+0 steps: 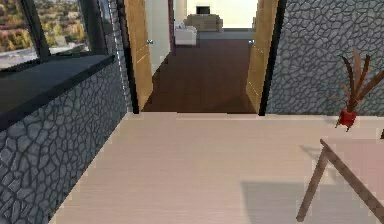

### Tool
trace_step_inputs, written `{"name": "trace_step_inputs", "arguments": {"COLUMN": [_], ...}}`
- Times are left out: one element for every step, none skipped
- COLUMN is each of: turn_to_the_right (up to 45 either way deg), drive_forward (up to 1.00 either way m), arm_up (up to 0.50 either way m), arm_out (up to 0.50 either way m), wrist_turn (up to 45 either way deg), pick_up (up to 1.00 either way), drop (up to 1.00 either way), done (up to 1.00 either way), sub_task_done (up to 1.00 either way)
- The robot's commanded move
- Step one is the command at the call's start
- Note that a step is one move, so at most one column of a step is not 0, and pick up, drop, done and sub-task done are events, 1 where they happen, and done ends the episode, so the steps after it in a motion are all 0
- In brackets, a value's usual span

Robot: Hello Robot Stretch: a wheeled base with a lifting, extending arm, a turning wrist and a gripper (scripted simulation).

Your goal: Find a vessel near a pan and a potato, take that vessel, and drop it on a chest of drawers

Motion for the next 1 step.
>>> {"name": "trace_step_inputs", "arguments": {"turn_to_the_right": [0.0], "drive_forward": [1.0], "arm_up": [0.0], "arm_out": [0.0], "wrist_turn": [0.0], "pick_up": [0.0], "drop": [0.0], "done": [0.0], "sub_task_done": [0.0]}}
